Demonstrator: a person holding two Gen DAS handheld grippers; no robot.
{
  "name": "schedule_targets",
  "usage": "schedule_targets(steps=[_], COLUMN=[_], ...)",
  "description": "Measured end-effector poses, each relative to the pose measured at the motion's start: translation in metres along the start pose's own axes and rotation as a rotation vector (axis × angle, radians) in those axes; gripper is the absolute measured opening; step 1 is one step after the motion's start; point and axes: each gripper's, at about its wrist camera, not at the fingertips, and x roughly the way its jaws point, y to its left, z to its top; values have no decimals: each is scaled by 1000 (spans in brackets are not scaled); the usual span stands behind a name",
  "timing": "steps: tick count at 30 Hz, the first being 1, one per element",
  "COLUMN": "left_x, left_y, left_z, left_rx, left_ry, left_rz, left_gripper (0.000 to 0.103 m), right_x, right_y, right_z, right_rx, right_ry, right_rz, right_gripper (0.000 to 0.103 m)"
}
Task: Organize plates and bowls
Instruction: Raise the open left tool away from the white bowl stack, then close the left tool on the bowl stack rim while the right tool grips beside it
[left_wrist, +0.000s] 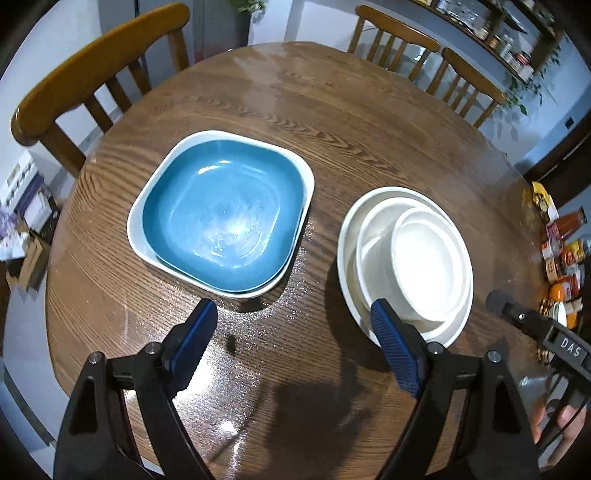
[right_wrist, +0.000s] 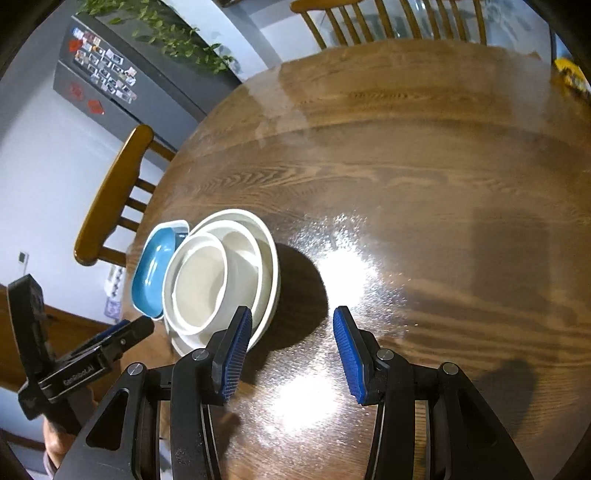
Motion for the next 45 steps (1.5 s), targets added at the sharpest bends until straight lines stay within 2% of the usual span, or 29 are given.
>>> schedule_targets(steps=[3, 6, 13, 16, 19, 26, 30, 32, 36, 38, 41, 45], left_x=[3, 4, 10, 11, 13, 19, 24, 26, 29, 31, 32, 33], left_y=[2, 1, 2, 1, 0, -4, -9, -10, -14, -17, -24, -28], left_z=[4, 9, 15, 18, 19, 21, 23, 25, 26, 25, 25, 24], left_rx=[-22, -30, -38, -30, -20, 7, 35, 44, 59, 70, 85, 94], left_ry=[8, 4, 22, 27, 34, 53, 69, 76, 89, 97, 96, 92], left_rz=[3, 13, 13, 21, 36, 38, 47, 46, 36, 31, 25, 15], left_gripper=[82, 75, 74, 73, 67, 65, 60, 52, 43, 32, 20, 12], right_x=[4, 7, 13, 15, 17, 25, 30, 34, 38, 40, 42, 42], right_y=[1, 2, 1, -1, -3, -7, -2, 0, 0, -1, 0, 6], right_z=[3, 7, 13, 14, 15, 16, 19, 20, 22, 22, 22, 22], right_rx=[0, -1, 5, 14, 20, 40, 14, 11, 3, 5, 8, -9], right_ry=[-1, -1, 8, 13, 23, 51, 71, 85, 89, 92, 92, 84], right_rz=[4, 5, 15, 10, 1, -3, -39, -53, -47, -37, -14, -4], right_gripper=[46, 46, 46, 46, 46, 44, 44, 44, 44, 43, 35, 22])
